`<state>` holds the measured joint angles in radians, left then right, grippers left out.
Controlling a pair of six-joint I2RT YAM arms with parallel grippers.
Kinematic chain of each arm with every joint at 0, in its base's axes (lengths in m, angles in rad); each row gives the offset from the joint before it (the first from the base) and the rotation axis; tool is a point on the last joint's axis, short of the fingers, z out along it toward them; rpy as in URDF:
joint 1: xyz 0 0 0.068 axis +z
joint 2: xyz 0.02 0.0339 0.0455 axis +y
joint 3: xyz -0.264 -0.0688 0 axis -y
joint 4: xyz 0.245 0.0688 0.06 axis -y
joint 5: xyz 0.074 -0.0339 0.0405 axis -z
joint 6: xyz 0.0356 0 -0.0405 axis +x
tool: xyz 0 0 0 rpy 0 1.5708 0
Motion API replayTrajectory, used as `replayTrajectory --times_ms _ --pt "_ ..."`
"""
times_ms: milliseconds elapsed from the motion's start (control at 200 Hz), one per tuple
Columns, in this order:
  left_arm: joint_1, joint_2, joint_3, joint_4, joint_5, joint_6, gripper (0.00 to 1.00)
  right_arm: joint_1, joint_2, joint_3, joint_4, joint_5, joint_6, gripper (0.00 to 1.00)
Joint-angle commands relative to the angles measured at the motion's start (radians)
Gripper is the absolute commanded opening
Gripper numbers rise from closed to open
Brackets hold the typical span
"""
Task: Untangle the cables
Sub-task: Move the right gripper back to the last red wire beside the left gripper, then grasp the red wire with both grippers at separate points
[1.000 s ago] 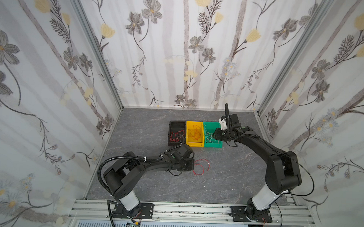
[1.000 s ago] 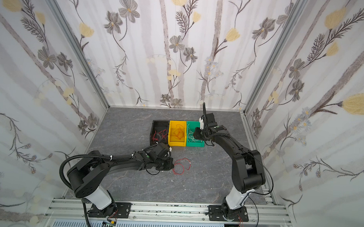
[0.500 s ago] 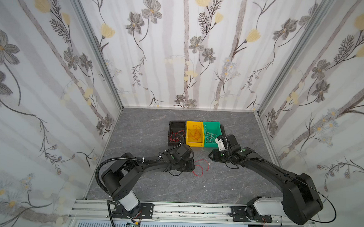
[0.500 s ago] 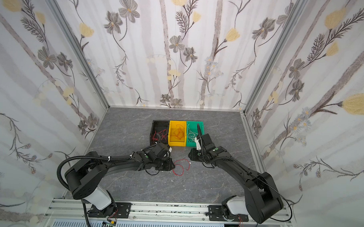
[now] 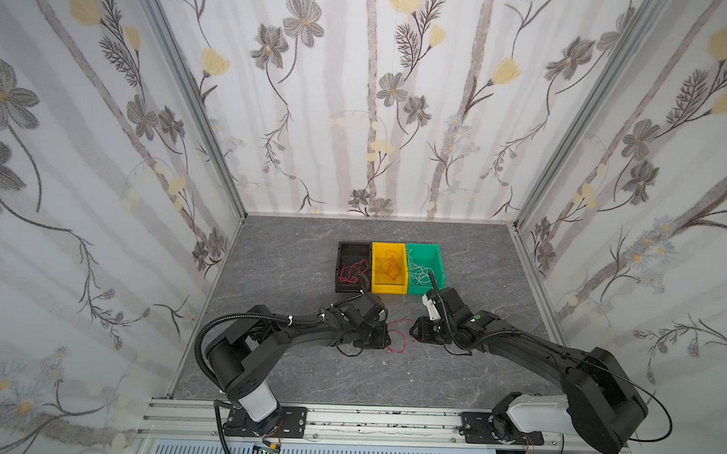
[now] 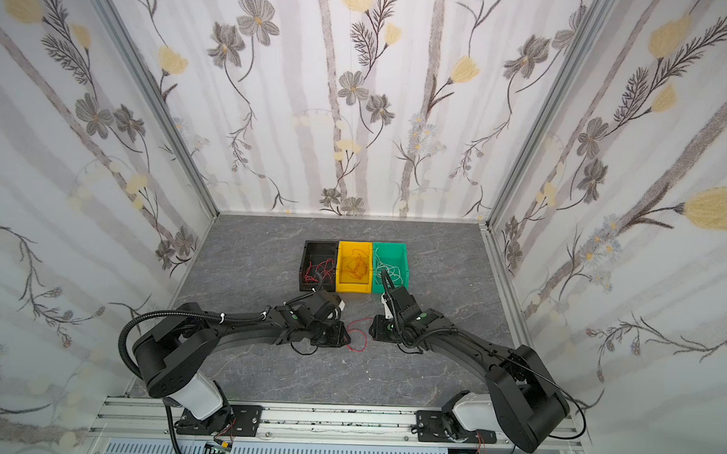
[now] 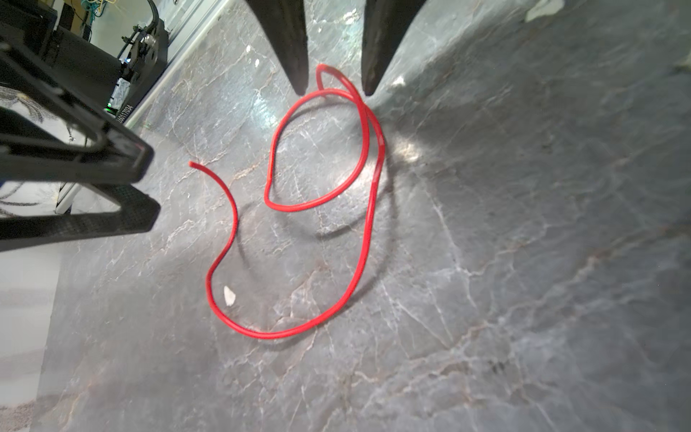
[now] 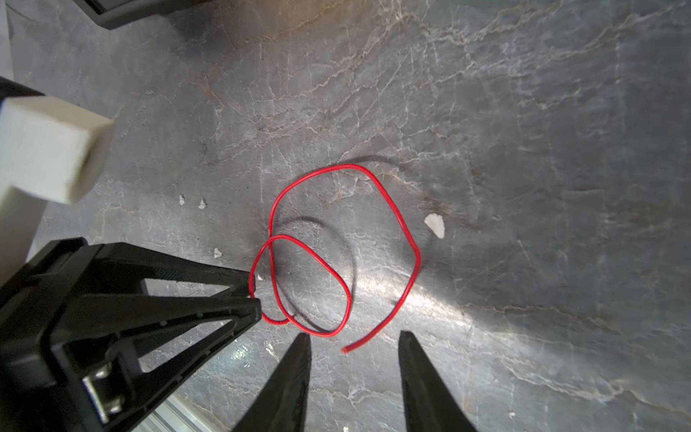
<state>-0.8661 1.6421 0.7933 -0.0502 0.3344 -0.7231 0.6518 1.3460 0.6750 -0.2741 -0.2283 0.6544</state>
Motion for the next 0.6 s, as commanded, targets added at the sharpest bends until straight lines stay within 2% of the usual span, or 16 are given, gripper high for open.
replayTrajectory --times_ms 0,115,250,410,595 --pt "-0.003 0.012 -0.001 0.039 0.003 -0.018 0.24 0.017 0.027 0.004 0.033 0.027 0.024 0.42" --pt "-0.003 0.017 0.001 0.042 -0.003 -0.02 0.14 0.036 0.064 0.013 0.037 0.048 0.021 0.41" --pt "-0.002 0.009 -0.002 0.038 -0.014 -0.021 0.06 0.053 0.11 0.035 -0.005 0.107 0.006 0.36" --pt "-0.001 -0.005 -0.009 0.033 -0.03 -0.018 0.02 0.06 0.126 0.039 -0.023 0.128 0.0 0.25" --pt "0.0 -0.015 -0.016 0.031 -0.046 -0.019 0.0 0.061 0.094 0.029 -0.053 0.157 -0.009 0.22"
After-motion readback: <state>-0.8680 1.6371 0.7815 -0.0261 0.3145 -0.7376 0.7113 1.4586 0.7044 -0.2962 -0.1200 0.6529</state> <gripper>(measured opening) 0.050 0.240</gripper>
